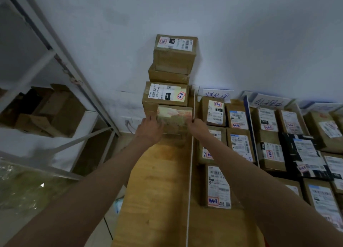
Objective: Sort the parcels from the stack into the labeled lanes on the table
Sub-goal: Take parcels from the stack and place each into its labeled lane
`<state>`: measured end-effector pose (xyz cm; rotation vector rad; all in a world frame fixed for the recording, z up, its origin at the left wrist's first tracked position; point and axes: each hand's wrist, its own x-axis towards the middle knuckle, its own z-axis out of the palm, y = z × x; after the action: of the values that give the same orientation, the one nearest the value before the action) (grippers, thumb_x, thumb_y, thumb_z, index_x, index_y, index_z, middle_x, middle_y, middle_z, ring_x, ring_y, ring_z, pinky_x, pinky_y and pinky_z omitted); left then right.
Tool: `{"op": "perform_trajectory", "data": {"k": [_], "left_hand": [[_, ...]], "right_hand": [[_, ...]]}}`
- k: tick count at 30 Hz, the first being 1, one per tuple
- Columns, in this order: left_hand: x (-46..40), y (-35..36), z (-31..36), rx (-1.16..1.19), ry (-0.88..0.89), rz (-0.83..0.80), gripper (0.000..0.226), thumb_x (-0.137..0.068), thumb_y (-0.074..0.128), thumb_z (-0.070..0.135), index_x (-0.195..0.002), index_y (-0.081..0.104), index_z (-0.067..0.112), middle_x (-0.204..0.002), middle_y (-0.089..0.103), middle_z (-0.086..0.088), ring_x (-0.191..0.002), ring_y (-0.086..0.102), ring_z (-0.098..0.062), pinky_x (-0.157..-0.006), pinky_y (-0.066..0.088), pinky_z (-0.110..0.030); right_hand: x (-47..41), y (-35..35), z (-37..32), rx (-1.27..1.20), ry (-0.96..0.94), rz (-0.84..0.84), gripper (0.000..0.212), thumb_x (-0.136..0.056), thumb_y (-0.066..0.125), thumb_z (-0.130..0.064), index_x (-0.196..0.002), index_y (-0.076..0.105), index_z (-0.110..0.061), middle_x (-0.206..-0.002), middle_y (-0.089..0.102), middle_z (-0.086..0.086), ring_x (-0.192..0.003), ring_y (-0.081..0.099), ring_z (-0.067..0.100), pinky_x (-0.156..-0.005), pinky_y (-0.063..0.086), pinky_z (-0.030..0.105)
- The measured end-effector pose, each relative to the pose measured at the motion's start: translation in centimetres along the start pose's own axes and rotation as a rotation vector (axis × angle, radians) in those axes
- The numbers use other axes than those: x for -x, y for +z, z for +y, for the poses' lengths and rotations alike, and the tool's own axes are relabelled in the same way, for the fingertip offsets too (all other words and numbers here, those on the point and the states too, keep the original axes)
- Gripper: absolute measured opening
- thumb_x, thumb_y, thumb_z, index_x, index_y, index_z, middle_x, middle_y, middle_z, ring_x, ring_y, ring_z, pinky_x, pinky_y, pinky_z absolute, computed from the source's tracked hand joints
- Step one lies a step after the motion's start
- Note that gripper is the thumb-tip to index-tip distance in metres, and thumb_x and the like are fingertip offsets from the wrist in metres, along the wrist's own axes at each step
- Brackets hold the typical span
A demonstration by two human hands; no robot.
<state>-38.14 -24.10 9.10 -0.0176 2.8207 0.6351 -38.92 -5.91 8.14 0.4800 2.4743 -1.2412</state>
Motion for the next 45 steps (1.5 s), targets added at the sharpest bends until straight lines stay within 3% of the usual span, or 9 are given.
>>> {"op": "perform_trajectory", "data": {"k": [5,8,12,17,22,27,32,38,45], "left_hand": [[0.5,-0.7,0.1,0.09,0.034,0.023,0.052,-0.101,0.042,0.039,-0.145,0.033,0.012,-0.136,0.047,-0.016,-0.124,0.046,-0.035,-0.1,0.042,-0.05],[1.3,-1.1,-0.1,0.174,0.067,0.049,0.045,-0.101,0.043,0.04,-0.136,0.045,0.012,-0.129,0.053,-0.013,-0.119,0.05,-0.031,-0.094,0.044,-0.043],[3.0,-1.8,-0.5,0.444,0.056,0.078,0.034,-0.1,0.045,0.041,-0.12,0.059,0.016,-0.111,0.065,-0.002,-0.099,0.061,-0.018,-0.067,0.043,-0.023],[5.4,-3.2,-1.3,0.444,-0.056,-0.032,0.062,-0.097,0.032,0.064,-0.088,0.067,0.013,-0.09,0.068,-0.003,-0.085,0.062,-0.021,-0.079,0.049,-0.037],[8.0,-2.6,-2.6,0.467,-0.095,-0.074,0.059,-0.097,0.044,0.057,-0.065,0.06,0.01,-0.071,0.062,-0.006,-0.075,0.061,-0.027,-0.06,0.043,-0.032],[9.4,-2.4,-4.1,0.577,-0.108,-0.12,0.047,-0.096,0.051,0.049,-0.088,0.07,0.006,-0.091,0.069,-0.012,-0.092,0.066,-0.03,-0.091,0.054,-0.049],[9.8,-3.4,-5.5,0.45,-0.007,-0.139,0.05,-0.098,0.047,0.05,-0.095,0.07,0.005,-0.092,0.069,-0.014,-0.09,0.065,-0.031,-0.073,0.048,-0.036],[10.0,-5.5,-6.1,0.36,0.136,-0.204,0.028,-0.098,0.054,0.04,-0.106,0.069,0.018,-0.098,0.067,0.003,-0.082,0.062,-0.009,-0.067,0.045,-0.02],[11.1,-5.3,-3.5,0.3,0.271,-0.266,0.032,-0.098,0.054,0.036,-0.123,0.065,0.02,-0.112,0.062,0.005,-0.097,0.055,-0.012,-0.067,0.038,-0.015]], "right_hand": [[1.0,0.3,0.0,-0.056,0.015,0.019,0.045,-0.107,0.036,-0.031,-0.125,0.057,0.004,-0.118,0.064,0.02,-0.106,0.064,0.03,-0.09,0.056,0.043],[2.8,0.5,0.2,-0.129,-0.019,0.047,0.038,-0.106,0.04,-0.027,-0.128,0.056,0.0,-0.122,0.064,0.015,-0.102,0.062,0.022,-0.075,0.057,0.029],[6.6,1.0,1.6,-0.22,-0.121,0.13,0.032,-0.102,0.05,-0.024,-0.129,0.055,-0.007,-0.119,0.066,0.007,-0.103,0.065,0.018,-0.077,0.056,0.027],[11.3,2.5,3.9,-0.23,-0.186,0.179,0.038,-0.094,0.064,-0.014,-0.131,0.052,-0.01,-0.121,0.065,-0.001,-0.11,0.062,0.012,-0.087,0.052,0.022],[14.3,3.9,5.6,-0.218,-0.184,0.189,0.043,-0.088,0.071,-0.008,-0.125,0.051,-0.009,-0.123,0.063,0.001,-0.113,0.059,0.012,-0.086,0.049,0.016],[16.0,3.6,6.1,-0.117,-0.226,0.177,0.045,-0.085,0.075,-0.009,-0.124,0.052,-0.01,-0.121,0.063,0.0,-0.111,0.059,0.013,-0.093,0.053,0.029],[17.0,2.8,6.2,-0.008,-0.213,0.154,0.041,-0.088,0.069,-0.008,-0.126,0.052,-0.012,-0.119,0.062,0.001,-0.11,0.06,0.018,-0.092,0.054,0.036],[17.9,1.2,6.8,0.013,-0.107,0.28,0.041,-0.095,0.061,-0.017,-0.134,0.047,-0.018,-0.116,0.053,-0.01,-0.1,0.054,0.008,-0.067,0.04,0.015],[20.9,-0.1,8.6,0.075,-0.049,0.402,0.043,-0.1,0.049,-0.041,-0.137,0.047,-0.02,-0.131,0.058,0.002,-0.107,0.054,0.013,-0.084,0.047,0.034]]}}
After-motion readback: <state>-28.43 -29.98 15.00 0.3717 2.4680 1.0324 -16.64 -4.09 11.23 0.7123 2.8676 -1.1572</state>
